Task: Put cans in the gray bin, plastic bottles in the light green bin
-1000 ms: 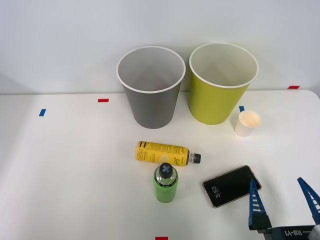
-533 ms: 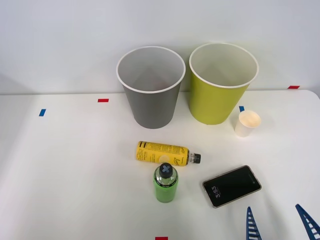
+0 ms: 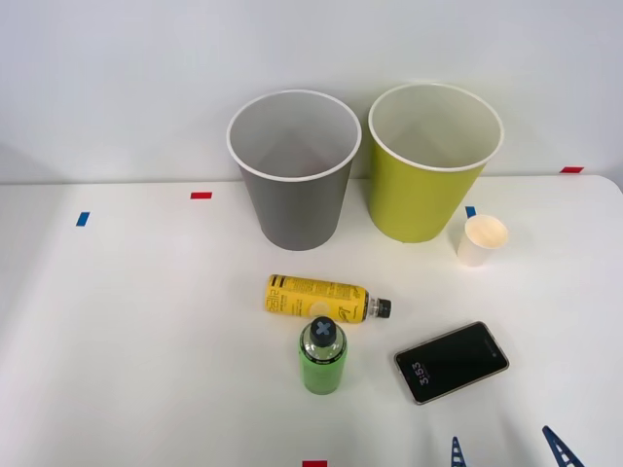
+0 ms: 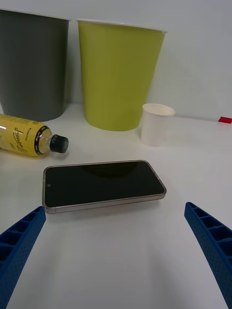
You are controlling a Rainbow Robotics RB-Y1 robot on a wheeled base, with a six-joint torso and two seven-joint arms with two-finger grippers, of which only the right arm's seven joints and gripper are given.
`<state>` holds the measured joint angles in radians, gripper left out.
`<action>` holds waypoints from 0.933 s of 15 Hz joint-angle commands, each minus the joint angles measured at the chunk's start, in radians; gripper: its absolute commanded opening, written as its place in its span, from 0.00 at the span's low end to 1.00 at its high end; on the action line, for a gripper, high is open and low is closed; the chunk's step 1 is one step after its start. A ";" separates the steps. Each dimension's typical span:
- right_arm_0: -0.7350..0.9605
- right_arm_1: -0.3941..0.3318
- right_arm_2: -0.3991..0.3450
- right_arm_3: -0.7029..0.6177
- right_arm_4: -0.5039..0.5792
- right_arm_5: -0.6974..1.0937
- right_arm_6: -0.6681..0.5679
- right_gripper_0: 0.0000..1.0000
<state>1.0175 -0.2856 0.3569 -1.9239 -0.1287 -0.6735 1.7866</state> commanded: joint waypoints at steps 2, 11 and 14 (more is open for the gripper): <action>0.003 0.005 0.005 0.008 0.011 0.002 -0.006 1.00; 0.003 0.005 0.005 0.008 0.011 0.002 -0.006 1.00; 0.003 0.005 0.005 0.008 0.011 0.002 -0.006 1.00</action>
<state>1.0201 -0.2808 0.3620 -1.9160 -0.1181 -0.6721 1.7811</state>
